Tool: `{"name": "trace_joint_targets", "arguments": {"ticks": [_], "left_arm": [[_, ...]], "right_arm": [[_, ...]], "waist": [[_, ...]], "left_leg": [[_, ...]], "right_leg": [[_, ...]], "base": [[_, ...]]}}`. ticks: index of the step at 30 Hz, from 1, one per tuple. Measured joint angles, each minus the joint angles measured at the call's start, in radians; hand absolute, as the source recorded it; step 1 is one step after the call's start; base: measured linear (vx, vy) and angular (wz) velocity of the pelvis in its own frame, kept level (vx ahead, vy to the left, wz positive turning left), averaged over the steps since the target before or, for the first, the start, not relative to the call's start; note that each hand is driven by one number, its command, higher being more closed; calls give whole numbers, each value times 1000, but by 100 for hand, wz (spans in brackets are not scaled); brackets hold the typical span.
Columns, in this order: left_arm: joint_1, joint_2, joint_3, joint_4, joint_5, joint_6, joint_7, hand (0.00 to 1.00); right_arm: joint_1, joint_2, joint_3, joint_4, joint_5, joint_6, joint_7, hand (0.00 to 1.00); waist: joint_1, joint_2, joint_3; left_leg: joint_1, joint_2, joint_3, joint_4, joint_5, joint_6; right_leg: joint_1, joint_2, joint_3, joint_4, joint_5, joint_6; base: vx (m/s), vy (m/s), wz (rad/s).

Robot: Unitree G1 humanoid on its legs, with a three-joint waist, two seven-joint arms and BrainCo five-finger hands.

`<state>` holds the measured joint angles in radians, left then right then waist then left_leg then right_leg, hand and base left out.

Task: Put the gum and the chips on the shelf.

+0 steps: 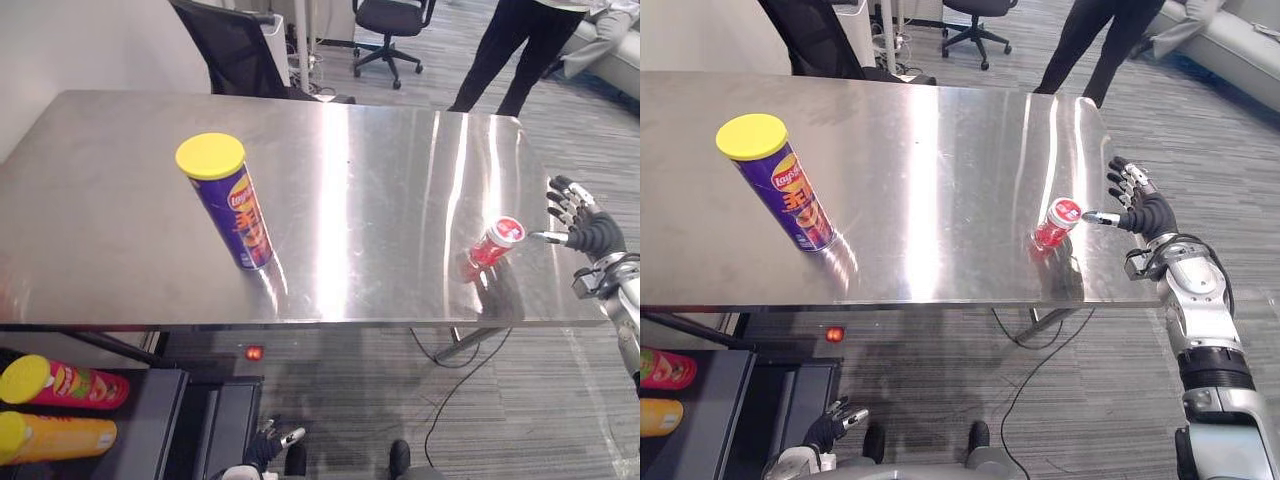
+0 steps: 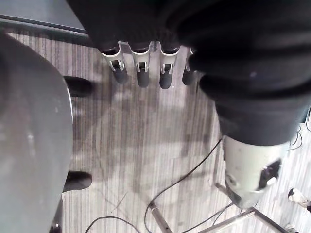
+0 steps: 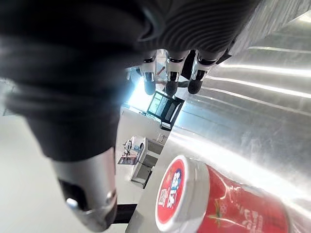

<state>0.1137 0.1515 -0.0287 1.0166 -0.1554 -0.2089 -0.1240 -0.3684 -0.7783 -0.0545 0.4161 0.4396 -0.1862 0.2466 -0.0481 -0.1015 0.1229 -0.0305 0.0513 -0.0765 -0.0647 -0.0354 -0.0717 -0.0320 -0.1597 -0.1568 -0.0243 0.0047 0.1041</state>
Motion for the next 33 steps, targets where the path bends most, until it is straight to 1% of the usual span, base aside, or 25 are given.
{"name": "trace_joint_targets", "arguments": {"ticks": [4,6,7,9,12,16,18,20,23,33], "left_arm": [[0,2,0,-22,-4,0,0,0],[-2,2,0,-25,-28,-1,0,0],[-3,3,0,-33,-30,-1,0,0],[-3,2,-1,-42,-36,-1,0,0],[-3,2,-1,-50,-39,-1,0,0],[-3,2,-1,-52,-41,-2,1,0],[-3,3,0,-52,-67,-3,1,0],[-4,3,-1,-53,-72,-7,1,0],[-4,3,-1,-54,-76,-8,1,0],[-6,5,-1,-62,-109,-11,2,0]], "right_arm": [[-8,-3,30,0,-1,0,1,0],[-8,-3,35,0,-3,0,1,0],[-8,-3,35,0,-3,-1,1,0],[-8,-15,40,-4,-3,-1,1,0],[-9,-22,73,-6,-3,-1,3,0],[-10,-26,75,-16,-2,-1,3,0],[-9,-32,82,-36,-2,-2,4,0],[-8,-32,99,-55,-1,-2,6,0],[-5,-32,109,-60,0,-2,24,0],[4,-32,114,-66,0,-2,25,0]], "waist": [[3,-1,27],[9,-1,39],[17,-2,41],[25,0,44],[29,-1,45],[32,0,49],[32,-1,53],[32,0,59],[31,1,61],[40,-2,74]], "left_leg": [[-3,0,-12,5,-1,2],[-5,-1,-13,14,-5,7],[-16,-2,-12,23,-8,10],[-43,-2,-15,36,-8,10],[-58,-2,-18,50,-7,11],[-61,-2,-18,53,-7,11],[-74,-2,-17,60,-7,11],[-76,-2,-17,65,-7,10],[-83,0,-19,67,-4,6],[-95,18,-20,28,36,-9]], "right_leg": [[0,1,-1,4,19,-26],[-2,0,0,11,27,-28],[-11,-1,1,13,35,-22],[-31,-1,1,13,49,-21],[-39,-1,1,13,58,-11],[-40,-1,2,13,63,-4],[-52,-1,2,13,64,-3],[-51,0,2,13,64,-3],[-55,2,2,12,64,-3],[-86,18,4,12,64,-2]], "base": [[-1,22,5],[-9,16,2],[0,0,0],[-36,19,0],[-24,3,2],[-45,-8,-1],[-68,-7,-5],[-67,-15,-2],[-66,-18,1],[-55,-31,-1]]}}
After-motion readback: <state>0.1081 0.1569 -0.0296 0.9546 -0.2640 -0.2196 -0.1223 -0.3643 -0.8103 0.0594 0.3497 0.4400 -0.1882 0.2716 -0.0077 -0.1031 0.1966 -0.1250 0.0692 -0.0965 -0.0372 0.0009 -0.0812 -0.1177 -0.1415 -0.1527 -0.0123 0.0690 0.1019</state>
